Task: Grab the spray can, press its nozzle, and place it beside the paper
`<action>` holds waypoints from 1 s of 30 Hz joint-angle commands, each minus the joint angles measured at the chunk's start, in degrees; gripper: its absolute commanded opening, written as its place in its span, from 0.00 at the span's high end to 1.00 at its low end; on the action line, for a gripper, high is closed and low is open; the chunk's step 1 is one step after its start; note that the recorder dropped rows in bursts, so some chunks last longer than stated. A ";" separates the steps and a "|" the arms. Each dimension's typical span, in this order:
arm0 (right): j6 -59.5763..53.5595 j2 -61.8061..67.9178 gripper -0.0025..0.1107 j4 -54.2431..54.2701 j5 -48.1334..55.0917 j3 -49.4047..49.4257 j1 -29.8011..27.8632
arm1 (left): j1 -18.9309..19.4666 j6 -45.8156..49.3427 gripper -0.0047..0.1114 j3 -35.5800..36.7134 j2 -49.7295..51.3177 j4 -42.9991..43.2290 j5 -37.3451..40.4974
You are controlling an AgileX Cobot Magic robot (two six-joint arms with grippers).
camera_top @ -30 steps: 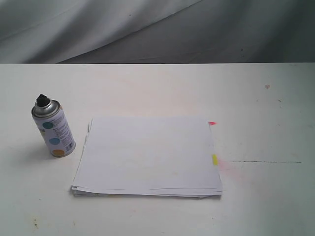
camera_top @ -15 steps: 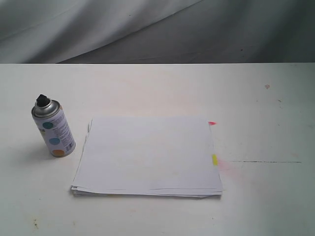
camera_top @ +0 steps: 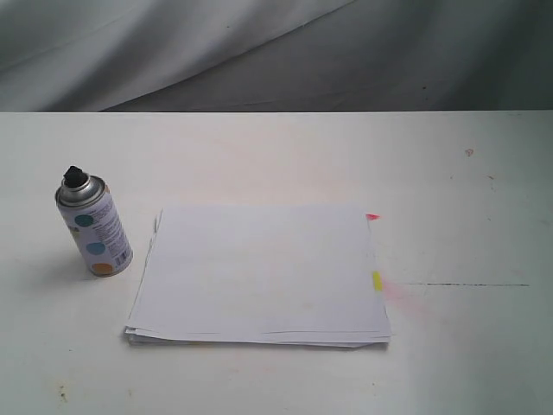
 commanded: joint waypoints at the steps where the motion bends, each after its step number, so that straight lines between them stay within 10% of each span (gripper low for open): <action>1: -0.44 -0.15 0.98 -0.50 -0.72 0.43 0.10 | -0.32 0.21 0.96 0.27 -0.20 0.31 0.61; 30: -0.10 -0.15 0.98 -11.67 3.60 0.43 0.10 | -0.32 0.09 0.96 0.27 -0.20 -0.14 4.90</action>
